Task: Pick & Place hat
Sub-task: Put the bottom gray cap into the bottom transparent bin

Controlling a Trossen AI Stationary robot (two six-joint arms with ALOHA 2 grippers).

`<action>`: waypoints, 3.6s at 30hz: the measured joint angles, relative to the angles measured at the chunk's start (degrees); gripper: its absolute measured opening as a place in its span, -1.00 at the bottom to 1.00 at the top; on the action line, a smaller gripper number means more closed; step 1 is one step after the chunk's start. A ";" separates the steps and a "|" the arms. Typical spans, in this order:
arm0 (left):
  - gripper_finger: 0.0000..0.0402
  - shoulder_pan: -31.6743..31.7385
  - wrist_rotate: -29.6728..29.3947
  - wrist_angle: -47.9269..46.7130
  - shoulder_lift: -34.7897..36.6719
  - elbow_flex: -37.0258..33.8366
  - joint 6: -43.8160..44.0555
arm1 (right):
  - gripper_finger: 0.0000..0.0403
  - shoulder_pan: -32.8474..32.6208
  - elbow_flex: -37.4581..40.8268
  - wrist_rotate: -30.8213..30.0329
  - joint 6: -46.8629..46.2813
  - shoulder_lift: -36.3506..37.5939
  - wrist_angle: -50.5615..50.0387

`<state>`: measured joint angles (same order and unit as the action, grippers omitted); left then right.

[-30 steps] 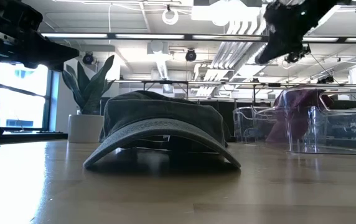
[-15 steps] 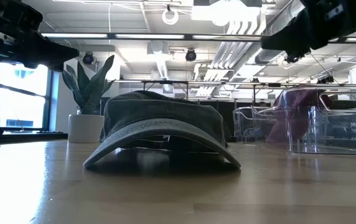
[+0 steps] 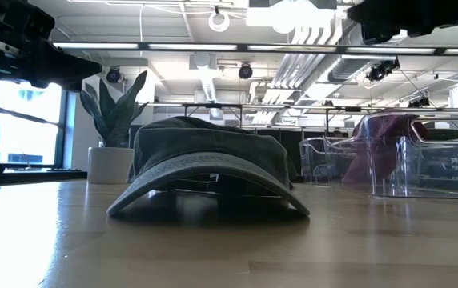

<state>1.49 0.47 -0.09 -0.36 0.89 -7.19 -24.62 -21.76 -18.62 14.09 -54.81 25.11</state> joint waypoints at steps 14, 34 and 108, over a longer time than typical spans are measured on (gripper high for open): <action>-1.00 -0.01 0.00 0.00 -0.01 0.00 0.00 | -0.98 0.63 0.00 1.38 -1.99 0.13 7.65; -1.00 -0.10 5.23 23.07 -1.45 0.00 19.46 | -0.97 -2.13 0.24 -10.00 -9.82 -8.24 1.79; -0.96 -3.96 -25.58 -85.32 -109.46 110.41 -8.55 | -0.94 5.37 0.17 -25.95 17.71 4.20 6.84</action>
<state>-2.48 -25.11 -85.41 -109.82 111.29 -15.74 -19.25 -21.58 -44.58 31.80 -50.61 31.95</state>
